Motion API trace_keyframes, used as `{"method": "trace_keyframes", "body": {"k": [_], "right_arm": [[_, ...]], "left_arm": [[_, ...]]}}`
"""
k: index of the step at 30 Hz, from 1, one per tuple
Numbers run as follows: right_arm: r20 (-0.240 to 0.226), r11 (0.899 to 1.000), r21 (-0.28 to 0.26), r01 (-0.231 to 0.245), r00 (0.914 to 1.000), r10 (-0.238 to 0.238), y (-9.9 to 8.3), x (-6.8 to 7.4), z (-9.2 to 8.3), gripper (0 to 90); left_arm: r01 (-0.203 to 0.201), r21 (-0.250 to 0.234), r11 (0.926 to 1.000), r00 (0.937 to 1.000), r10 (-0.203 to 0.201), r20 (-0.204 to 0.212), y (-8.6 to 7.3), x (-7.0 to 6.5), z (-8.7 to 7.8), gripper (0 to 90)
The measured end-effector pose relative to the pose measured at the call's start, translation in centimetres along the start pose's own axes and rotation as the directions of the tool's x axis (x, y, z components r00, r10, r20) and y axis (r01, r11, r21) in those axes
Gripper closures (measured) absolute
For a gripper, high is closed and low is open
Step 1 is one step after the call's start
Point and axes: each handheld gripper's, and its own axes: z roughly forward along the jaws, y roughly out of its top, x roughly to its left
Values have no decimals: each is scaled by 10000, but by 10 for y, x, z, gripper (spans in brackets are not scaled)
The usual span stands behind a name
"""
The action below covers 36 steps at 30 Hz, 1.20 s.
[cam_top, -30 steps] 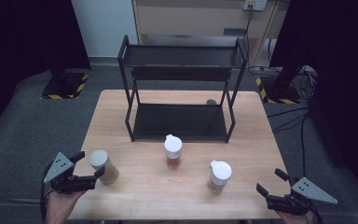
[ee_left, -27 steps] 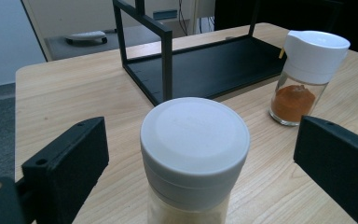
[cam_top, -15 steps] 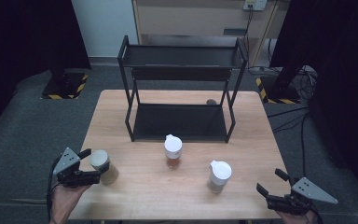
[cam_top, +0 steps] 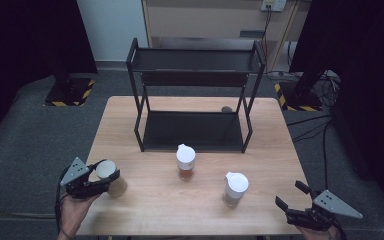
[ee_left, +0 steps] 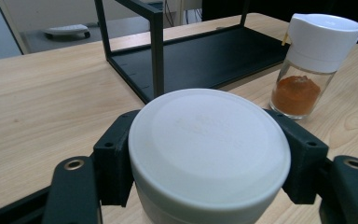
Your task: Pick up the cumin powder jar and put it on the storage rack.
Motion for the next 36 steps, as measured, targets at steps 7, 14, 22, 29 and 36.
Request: {"method": "trace_keyframes", "body": {"k": [7, 14, 22, 29, 36], "right_arm": [[-17, 10000, -4, 4, 10000, -4, 0, 0, 0, 82], [-14, 10000, 7, 16, 10000, -16, 0, 0, 0, 81], [-34, 10000, -13, 15, 10000, -15, 0, 0, 0, 81], [-41, 10000, -24, 19, 10000, -19, 0, 0, 0, 81], [-47, 10000, -34, 5, 10000, -5, 0, 0, 0, 81]], "left_arm": [[-224, -17, 9997, 9997, 224, -46, 0, -3, -1, 326], [-781, 120, 9969, 9965, 777, 311, 9, -7, 4, 326], [-883, 63, 9961, 9903, 871, 1085, 25, -6, 17, 326], [-1001, -1, 9950, 9823, 988, 1593, 41, -5, 32, 327], [-962, -91, 9953, 9766, 961, 1925, 53, -3, 49, 327]]}}
